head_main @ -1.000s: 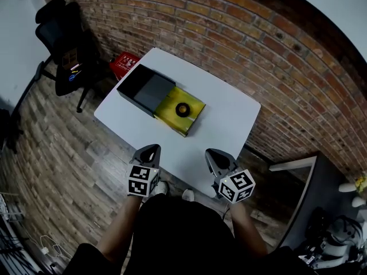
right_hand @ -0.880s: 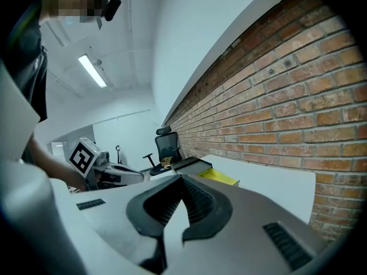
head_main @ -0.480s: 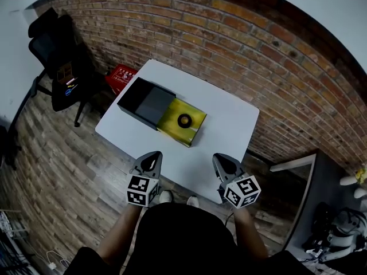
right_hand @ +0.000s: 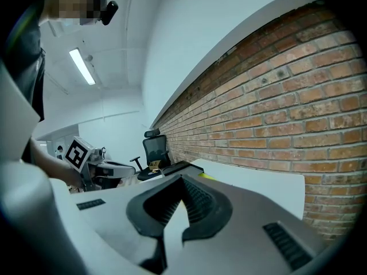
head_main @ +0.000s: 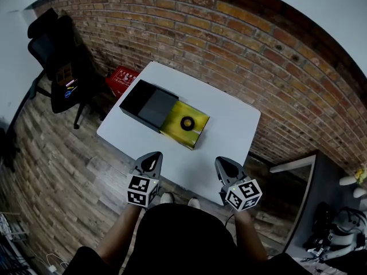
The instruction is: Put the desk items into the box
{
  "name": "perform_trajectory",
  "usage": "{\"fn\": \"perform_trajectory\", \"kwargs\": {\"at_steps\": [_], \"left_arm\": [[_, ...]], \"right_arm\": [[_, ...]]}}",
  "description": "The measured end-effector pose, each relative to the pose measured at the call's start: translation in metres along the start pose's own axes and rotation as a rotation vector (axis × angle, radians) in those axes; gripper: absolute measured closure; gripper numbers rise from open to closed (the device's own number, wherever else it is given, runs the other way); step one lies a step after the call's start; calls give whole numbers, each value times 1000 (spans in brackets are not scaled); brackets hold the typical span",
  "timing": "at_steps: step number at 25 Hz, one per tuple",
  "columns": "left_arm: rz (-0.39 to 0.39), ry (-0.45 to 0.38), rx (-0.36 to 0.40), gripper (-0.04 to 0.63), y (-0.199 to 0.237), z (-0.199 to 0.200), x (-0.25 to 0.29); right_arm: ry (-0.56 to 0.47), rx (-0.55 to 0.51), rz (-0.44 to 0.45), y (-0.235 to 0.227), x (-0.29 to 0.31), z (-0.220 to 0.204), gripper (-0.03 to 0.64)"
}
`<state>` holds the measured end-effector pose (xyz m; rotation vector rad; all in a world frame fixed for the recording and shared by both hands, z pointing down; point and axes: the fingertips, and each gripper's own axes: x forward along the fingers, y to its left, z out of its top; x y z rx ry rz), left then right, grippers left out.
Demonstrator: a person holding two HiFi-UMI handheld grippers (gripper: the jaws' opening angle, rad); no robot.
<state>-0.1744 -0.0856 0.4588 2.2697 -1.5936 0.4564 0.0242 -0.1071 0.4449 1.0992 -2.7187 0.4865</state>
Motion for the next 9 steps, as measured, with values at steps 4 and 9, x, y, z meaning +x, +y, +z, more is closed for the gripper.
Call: {"fn": "perform_trajectory", "kwargs": {"at_steps": [4, 9], "left_arm": [[2, -1, -4, 583, 4, -2, -1], [8, 2, -5, 583, 8, -1, -2]], "right_arm": [[8, -14, -3, 2, 2, 0, 597], [10, -25, -2, 4, 5, 3, 597]]}}
